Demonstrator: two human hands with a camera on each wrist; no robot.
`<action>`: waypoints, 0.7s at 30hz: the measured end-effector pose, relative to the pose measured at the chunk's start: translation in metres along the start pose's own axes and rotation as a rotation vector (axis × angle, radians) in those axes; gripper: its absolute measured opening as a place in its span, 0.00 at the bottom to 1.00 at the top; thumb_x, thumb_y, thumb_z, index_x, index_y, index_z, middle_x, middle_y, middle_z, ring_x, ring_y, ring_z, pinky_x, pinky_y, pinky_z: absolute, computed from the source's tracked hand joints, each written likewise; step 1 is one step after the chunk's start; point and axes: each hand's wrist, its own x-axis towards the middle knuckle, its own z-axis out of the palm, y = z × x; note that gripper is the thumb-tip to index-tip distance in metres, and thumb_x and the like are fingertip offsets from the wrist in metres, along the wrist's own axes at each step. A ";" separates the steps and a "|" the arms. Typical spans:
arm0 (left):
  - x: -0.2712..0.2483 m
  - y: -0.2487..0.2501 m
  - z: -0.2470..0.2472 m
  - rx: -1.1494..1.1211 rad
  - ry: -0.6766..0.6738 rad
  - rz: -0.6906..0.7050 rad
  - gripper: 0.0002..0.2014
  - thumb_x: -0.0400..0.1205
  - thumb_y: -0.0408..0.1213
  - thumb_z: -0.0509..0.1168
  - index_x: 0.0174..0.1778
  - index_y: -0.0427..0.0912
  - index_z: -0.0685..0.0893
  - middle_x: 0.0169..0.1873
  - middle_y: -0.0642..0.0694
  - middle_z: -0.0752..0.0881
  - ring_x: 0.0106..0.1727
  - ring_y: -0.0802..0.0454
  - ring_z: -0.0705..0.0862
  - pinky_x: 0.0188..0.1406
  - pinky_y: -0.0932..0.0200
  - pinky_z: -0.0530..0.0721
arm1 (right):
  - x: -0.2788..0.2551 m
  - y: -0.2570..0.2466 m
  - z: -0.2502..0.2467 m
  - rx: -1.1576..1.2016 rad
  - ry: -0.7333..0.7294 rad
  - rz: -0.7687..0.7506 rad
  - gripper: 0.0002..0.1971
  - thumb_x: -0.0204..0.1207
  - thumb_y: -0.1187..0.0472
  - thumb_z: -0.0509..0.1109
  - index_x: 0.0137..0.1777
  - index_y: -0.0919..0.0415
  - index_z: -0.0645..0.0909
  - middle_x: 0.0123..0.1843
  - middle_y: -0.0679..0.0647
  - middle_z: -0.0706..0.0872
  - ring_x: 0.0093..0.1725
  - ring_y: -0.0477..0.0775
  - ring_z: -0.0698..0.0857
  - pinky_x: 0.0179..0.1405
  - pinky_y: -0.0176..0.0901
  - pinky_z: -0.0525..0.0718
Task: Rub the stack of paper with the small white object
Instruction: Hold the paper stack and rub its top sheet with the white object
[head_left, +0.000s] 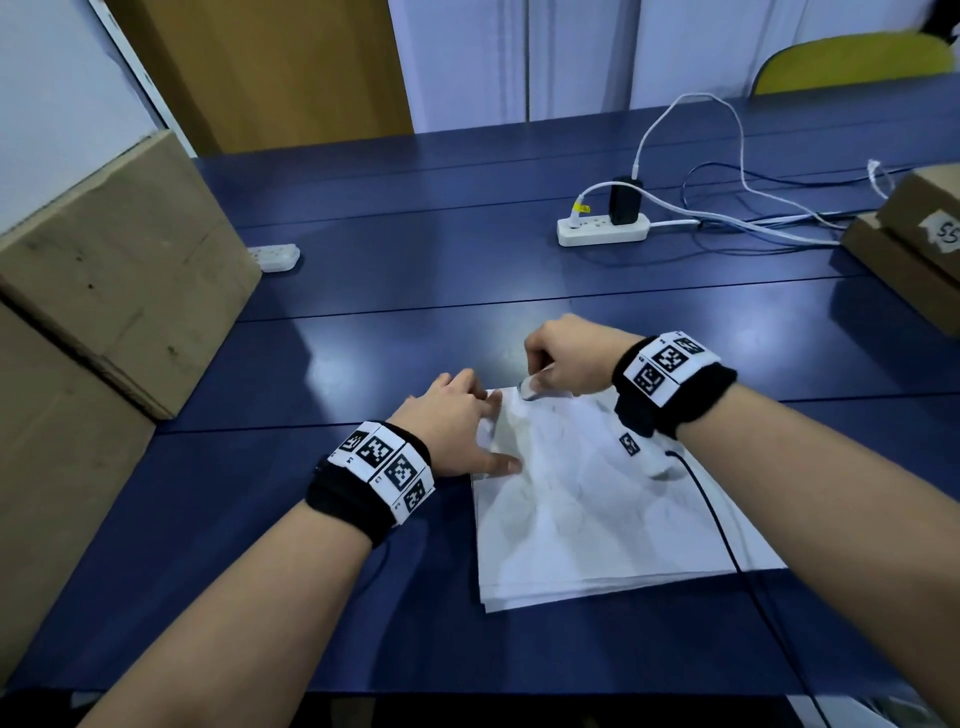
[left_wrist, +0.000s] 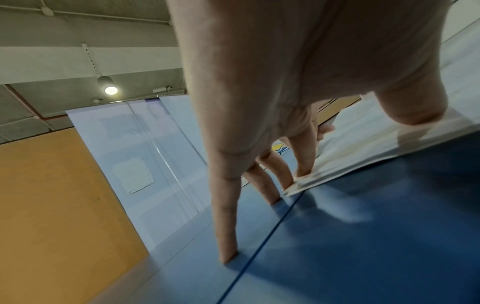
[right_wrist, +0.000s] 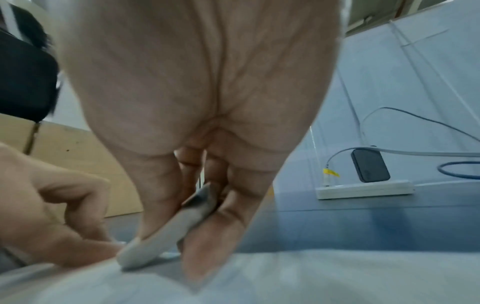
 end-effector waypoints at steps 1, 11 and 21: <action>-0.001 0.000 0.000 0.005 -0.007 -0.002 0.42 0.69 0.74 0.65 0.77 0.55 0.72 0.68 0.51 0.68 0.72 0.48 0.64 0.65 0.36 0.77 | -0.001 0.001 -0.001 0.013 0.004 -0.007 0.08 0.75 0.54 0.76 0.38 0.54 0.82 0.26 0.47 0.84 0.32 0.51 0.86 0.38 0.44 0.84; -0.003 -0.008 0.012 -0.051 -0.116 -0.064 0.49 0.69 0.80 0.57 0.84 0.69 0.47 0.87 0.55 0.39 0.86 0.42 0.37 0.67 0.10 0.53 | 0.000 -0.003 -0.001 -0.010 0.003 -0.007 0.11 0.73 0.51 0.77 0.41 0.57 0.83 0.30 0.50 0.87 0.40 0.55 0.87 0.43 0.49 0.87; -0.001 -0.008 0.008 -0.034 -0.129 -0.059 0.50 0.68 0.80 0.58 0.84 0.68 0.48 0.87 0.56 0.42 0.86 0.42 0.40 0.62 0.09 0.60 | -0.002 -0.007 -0.001 -0.023 -0.057 -0.032 0.10 0.74 0.53 0.77 0.43 0.58 0.84 0.32 0.51 0.88 0.30 0.47 0.84 0.36 0.43 0.82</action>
